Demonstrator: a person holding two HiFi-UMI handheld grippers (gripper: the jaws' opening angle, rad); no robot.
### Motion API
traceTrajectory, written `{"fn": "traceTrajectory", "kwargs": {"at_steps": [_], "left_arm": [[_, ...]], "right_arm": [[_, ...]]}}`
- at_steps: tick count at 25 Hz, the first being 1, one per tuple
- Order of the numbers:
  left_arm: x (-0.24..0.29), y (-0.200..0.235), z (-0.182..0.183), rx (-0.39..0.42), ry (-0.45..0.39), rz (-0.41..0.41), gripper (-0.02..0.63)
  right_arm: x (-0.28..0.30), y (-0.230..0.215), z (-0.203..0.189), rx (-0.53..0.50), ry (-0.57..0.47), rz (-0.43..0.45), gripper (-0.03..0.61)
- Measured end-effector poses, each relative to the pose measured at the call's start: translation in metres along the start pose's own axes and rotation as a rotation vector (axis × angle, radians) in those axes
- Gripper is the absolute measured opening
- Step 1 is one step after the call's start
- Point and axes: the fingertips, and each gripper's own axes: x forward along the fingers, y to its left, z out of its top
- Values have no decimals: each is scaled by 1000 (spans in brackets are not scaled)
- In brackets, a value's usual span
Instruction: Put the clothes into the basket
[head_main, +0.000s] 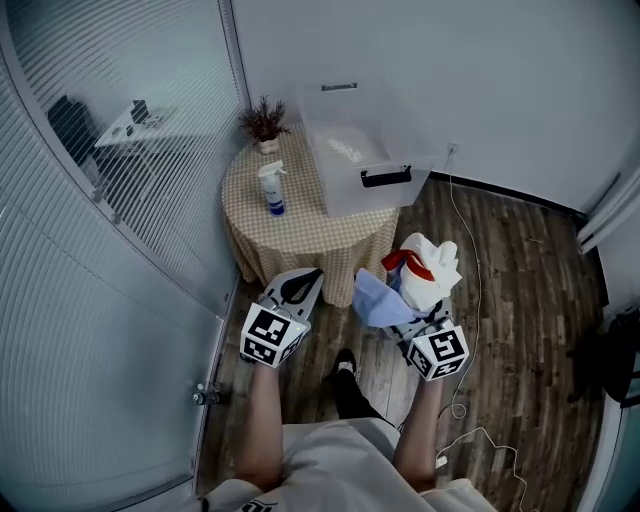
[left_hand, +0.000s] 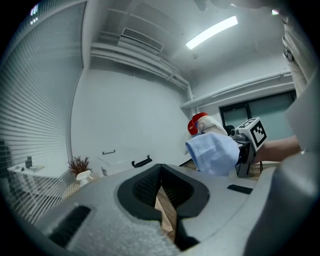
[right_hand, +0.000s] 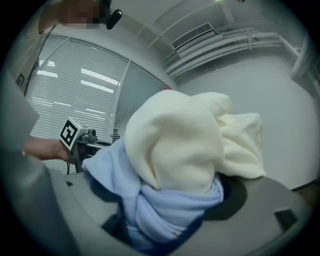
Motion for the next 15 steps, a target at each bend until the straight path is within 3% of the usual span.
{"fn": "traceTrajectory", "kwargs": {"at_steps": [5, 15], "left_arm": [[40, 26, -20, -17, 67, 5, 11], [110, 74, 1, -5, 68, 20, 11]], "right_arm": [[47, -33, 0, 9, -10, 16, 422], [117, -73, 4, -31, 4, 97, 422]]}}
